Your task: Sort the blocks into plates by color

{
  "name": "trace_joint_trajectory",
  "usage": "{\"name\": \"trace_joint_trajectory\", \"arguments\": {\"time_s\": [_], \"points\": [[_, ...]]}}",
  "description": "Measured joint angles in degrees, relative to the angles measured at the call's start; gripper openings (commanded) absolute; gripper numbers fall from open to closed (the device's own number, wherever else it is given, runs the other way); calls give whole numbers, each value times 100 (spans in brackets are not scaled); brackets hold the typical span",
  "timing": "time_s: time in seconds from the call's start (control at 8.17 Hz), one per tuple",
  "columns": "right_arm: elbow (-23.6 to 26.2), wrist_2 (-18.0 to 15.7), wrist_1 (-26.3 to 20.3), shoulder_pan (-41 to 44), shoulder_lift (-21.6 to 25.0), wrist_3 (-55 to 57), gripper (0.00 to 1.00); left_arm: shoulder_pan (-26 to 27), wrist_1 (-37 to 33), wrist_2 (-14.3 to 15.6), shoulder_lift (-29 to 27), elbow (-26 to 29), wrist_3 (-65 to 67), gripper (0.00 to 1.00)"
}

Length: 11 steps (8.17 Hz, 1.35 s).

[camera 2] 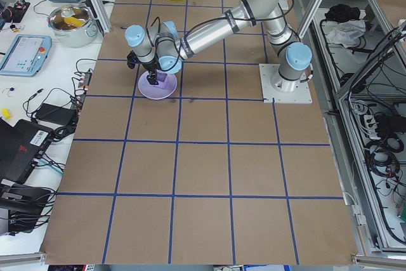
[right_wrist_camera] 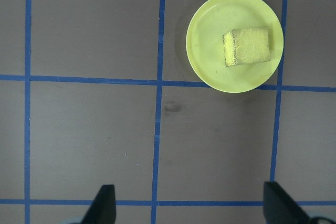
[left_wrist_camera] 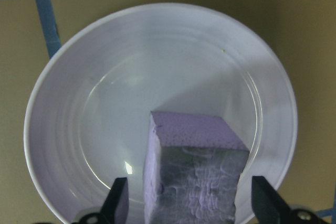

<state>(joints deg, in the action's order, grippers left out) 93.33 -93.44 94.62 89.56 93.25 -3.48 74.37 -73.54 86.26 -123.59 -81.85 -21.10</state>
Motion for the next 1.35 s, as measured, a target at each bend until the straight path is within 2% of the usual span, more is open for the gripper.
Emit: {"name": "trace_joint_trajectory", "arguments": {"time_s": [0.49, 0.61, 0.73, 0.98, 1.35], "points": [[-5, 28, 90, 0, 5, 30, 100, 184, -280, 53, 485, 226, 338, 100], [-4, 49, 154, 0, 3, 41, 100, 407, -366, 149, 665, 251, 645, 100], [-2, 77, 182, 7, -2, 53, 100, 760, -403, 364, 843, 261, 1011, 100], [0, 73, 156, 13, 19, 28, 100, 1417, -457, 590, 1431, 231, 1532, 100], [0, 70, 184, 17, 38, -3, 100, 1677, -1054, 629, 2497, 189, 1702, 100]]}}
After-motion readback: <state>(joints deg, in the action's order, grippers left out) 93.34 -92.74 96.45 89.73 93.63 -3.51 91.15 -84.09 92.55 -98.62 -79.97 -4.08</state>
